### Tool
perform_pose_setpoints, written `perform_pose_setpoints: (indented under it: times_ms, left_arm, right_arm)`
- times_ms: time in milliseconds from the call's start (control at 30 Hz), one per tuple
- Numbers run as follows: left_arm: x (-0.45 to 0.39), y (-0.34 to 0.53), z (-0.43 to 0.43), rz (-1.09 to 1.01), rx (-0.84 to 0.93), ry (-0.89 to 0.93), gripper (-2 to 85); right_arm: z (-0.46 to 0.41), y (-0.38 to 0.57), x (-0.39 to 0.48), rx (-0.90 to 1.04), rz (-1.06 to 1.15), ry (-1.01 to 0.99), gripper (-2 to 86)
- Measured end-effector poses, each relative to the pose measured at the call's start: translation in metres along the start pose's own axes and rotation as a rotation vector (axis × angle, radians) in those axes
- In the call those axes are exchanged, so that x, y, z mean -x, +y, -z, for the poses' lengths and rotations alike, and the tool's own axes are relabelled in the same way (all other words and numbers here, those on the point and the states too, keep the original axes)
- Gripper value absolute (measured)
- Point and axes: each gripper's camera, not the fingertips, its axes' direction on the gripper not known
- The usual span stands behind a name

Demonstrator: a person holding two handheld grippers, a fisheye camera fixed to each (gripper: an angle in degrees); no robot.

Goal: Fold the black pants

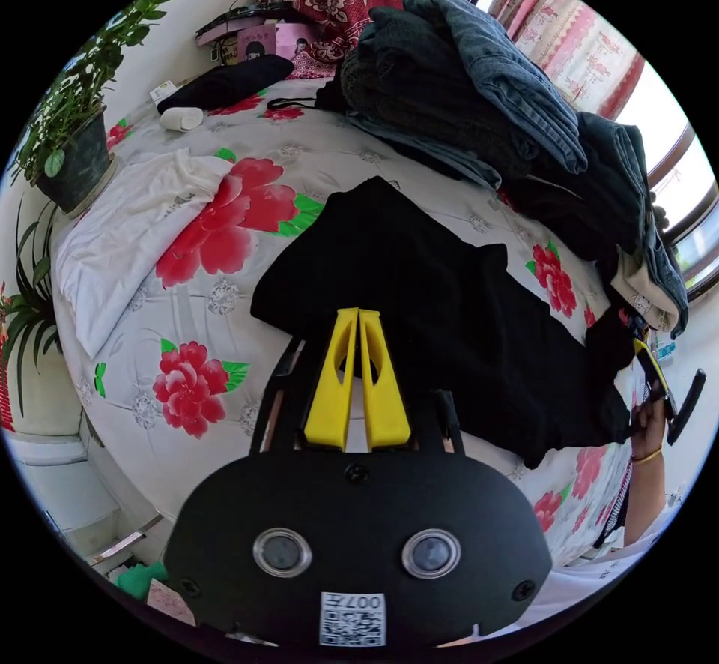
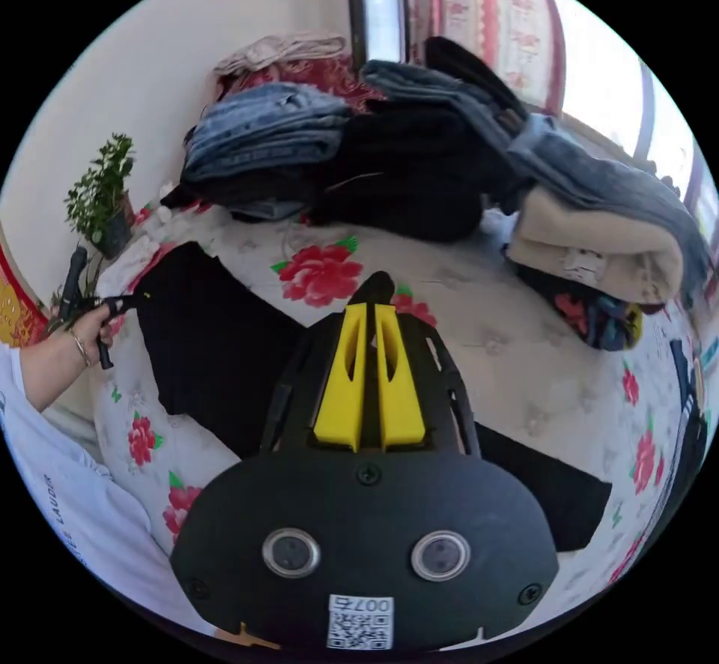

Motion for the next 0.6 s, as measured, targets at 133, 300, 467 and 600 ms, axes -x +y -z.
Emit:
perform_pose_setpoints:
  times_ms: [133,300,467,600]
  left_arm:
    - [0.006,-0.003,0.002,0.014,-0.005,-0.006,-1.0]
    - [0.013,-0.007,0.002,0.023,-0.011,-0.01,-1.0]
    - [0.024,-0.016,0.004,0.002,0.01,-0.018,-1.0]
    - [0.04,-0.022,0.003,0.088,0.019,0.021,-1.0]
  right_arm:
    - [0.098,0.062,-0.13,-0.124,-0.418,0.058,-0.1]
    - [0.141,0.146,-0.24,-0.089,-0.765,0.145,-0.1]
    - [0.174,0.202,-0.303,-0.212,-0.995,0.078,-0.2]
    - [0.18,0.222,-0.332,-0.155,-1.033,0.061,-0.1]
